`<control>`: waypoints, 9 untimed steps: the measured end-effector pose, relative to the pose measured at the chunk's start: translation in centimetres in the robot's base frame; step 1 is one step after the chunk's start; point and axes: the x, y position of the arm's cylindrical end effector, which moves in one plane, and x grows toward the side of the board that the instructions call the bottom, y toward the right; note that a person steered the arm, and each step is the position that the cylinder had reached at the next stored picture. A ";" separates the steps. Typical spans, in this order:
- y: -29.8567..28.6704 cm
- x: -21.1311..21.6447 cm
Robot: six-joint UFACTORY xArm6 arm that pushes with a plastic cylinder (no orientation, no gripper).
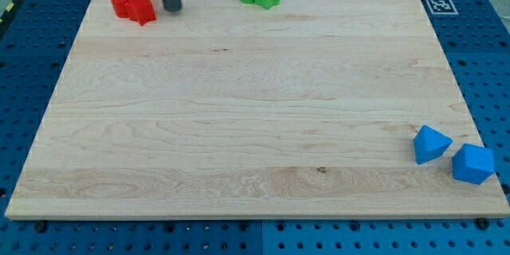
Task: Slide the green star to the center right
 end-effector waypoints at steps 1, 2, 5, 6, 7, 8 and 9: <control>5.2 1.3; 6.3 2.0; 4.9 -0.3; 4.4 -1.3; 4.4 -2.5; 4.4 -4.8; 4.4 -6.6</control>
